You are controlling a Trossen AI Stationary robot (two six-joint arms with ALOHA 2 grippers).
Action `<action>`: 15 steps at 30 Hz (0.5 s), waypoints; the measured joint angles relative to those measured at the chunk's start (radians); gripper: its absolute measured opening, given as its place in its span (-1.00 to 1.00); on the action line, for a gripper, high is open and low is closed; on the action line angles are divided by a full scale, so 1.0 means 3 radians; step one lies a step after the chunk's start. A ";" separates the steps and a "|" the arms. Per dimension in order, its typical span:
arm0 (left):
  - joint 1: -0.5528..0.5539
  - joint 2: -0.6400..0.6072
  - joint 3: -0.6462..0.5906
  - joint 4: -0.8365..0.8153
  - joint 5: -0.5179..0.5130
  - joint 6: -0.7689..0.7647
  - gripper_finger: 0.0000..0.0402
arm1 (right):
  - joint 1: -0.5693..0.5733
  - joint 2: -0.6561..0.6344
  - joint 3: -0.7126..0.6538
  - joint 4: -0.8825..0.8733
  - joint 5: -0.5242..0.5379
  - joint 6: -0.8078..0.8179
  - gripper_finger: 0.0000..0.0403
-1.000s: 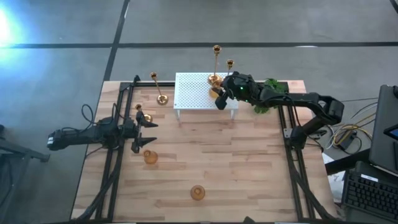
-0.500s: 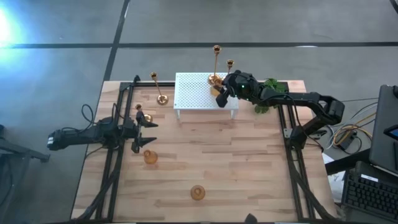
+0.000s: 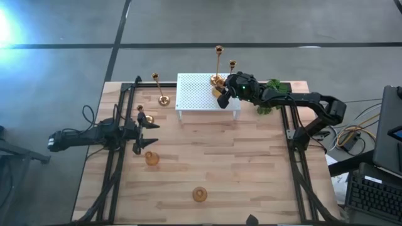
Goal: Pick & Place candle stick holders
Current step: Put the right orange candle holder on the shelf
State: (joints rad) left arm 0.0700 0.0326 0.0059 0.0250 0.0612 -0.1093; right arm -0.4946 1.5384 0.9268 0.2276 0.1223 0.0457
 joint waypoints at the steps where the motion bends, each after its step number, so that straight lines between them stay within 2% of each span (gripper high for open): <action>1: 0.0000 0.0000 0.0000 0.0000 0.0000 0.0001 0.50 | -0.0002 0.0002 0.0000 0.0002 0.0001 0.0001 -0.43; 15: 0.0000 0.0000 0.0000 0.0000 0.0000 0.0001 0.50 | -0.0014 0.0002 0.0000 -0.0018 0.0002 0.0089 -0.43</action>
State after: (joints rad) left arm 0.0700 0.0326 0.0059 0.0250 0.0612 -0.1091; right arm -0.4987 1.5391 0.9268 0.2223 0.1227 0.0723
